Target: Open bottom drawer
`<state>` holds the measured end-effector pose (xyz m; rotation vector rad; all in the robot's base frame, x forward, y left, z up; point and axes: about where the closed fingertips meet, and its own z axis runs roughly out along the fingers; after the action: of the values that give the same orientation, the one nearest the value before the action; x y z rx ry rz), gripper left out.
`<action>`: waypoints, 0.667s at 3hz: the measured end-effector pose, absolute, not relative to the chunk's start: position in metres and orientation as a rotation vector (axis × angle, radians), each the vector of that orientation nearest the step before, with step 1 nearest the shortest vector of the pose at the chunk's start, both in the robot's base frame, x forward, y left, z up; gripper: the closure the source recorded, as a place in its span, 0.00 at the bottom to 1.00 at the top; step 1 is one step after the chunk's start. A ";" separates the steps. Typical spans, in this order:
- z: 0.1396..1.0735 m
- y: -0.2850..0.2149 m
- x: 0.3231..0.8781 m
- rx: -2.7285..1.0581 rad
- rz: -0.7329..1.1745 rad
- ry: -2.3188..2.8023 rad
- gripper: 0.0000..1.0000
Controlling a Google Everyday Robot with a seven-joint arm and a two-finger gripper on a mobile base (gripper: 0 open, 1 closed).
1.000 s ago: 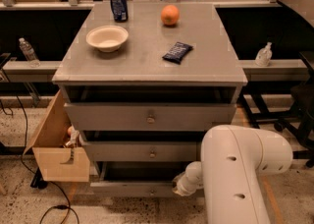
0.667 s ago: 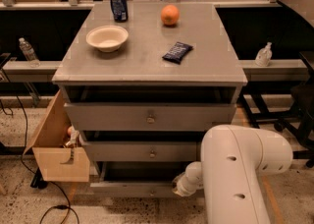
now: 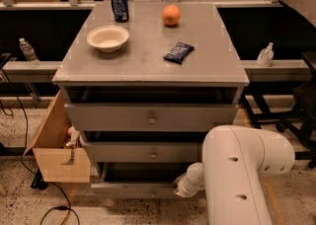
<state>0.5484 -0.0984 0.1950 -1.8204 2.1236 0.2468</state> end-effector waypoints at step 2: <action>0.195 -0.098 0.548 -1.820 0.247 2.124 0.84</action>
Offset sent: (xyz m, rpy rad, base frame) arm 0.0000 0.0000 0.0000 0.0000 0.0001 0.0000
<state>0.5483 -0.0983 0.1951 -1.8205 2.1236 0.2471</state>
